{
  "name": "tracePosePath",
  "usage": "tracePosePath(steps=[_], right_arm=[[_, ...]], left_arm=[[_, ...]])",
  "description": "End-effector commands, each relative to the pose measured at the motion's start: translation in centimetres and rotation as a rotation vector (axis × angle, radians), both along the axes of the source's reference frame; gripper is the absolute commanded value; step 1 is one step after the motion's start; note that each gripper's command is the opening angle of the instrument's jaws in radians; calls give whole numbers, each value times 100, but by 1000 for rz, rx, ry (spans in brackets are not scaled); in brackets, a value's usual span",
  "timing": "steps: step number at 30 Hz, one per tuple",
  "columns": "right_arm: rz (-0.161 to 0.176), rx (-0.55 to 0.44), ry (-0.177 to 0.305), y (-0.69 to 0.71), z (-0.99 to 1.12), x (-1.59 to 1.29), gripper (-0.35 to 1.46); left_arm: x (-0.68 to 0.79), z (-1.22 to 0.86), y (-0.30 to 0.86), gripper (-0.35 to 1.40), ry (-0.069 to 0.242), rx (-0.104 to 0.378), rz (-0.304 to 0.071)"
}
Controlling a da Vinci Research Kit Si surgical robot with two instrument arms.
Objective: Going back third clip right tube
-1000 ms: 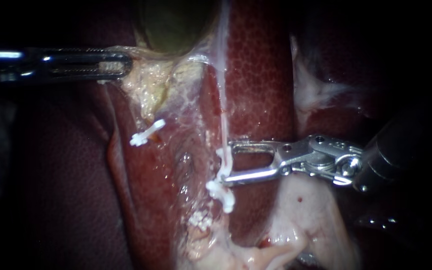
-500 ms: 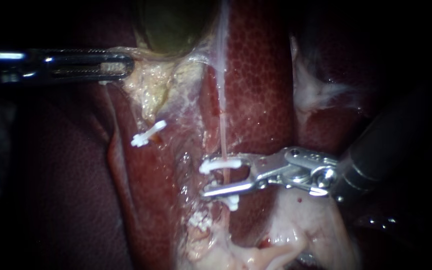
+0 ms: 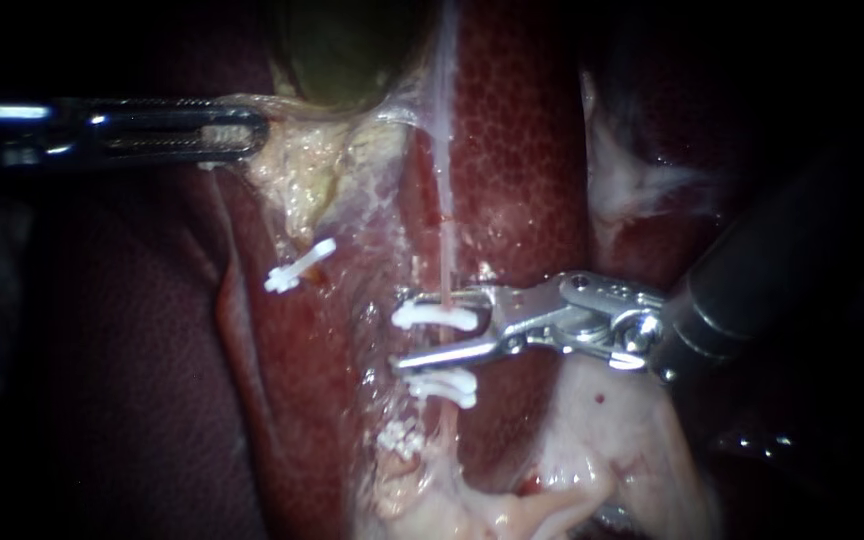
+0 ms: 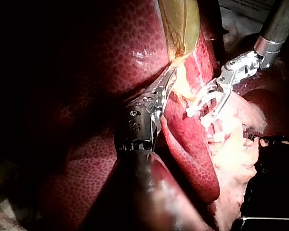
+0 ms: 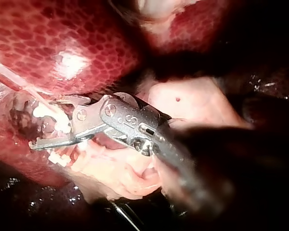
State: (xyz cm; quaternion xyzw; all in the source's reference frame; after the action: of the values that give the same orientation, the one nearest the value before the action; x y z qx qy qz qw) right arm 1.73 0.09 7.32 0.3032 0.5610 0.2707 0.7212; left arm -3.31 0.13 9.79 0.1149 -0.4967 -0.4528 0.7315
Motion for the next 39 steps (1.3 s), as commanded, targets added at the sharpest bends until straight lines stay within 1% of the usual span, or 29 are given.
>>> tracePosePath(steps=[1, 4, 8, 12, 17, 22, 28, 31, 34, 37, 39], right_arm=[[-1, -4, 2, 1, 0, -3, 60], [-3, -13, 2, 5, -2, -12, 60], [-15, -27, 9, 4, -10, -29, 60], [-44, -51, 29, 5, -25, -48, 60], [-69, -87, 47, 11, -55, -65, 60], [-87, -125, 62, 23, -91, -79, 60], [-91, -149, 86, 30, -123, -90, 60], [-91, -157, 94, 32, -133, -92, 60], [-93, -161, 95, 31, -137, -92, 60], [-94, -161, 96, 31, -138, -92, 60], [-93, -161, 96, 32, -138, -92, 60]], left_arm=[[0, 0, 0, -15, 1, 0, 0], [0, 0, -1, -15, 1, 0, 0], [1, 0, -1, -15, -1, 0, 2], [1, 0, -2, -15, -1, 0, 2], [1, 0, -2, -15, -1, -1, 2], [0, 1, -3, -15, -2, -1, 3], [-1, 3, -3, -15, -4, -3, 1], [-4, 8, -6, -13, -1, -2, 7], [-9, 15, -9, -13, 4, 0, 18], [-17, 25, -16, -13, 9, 2, 34], [-24, 33, -21, -13, 13, -1, 51]])
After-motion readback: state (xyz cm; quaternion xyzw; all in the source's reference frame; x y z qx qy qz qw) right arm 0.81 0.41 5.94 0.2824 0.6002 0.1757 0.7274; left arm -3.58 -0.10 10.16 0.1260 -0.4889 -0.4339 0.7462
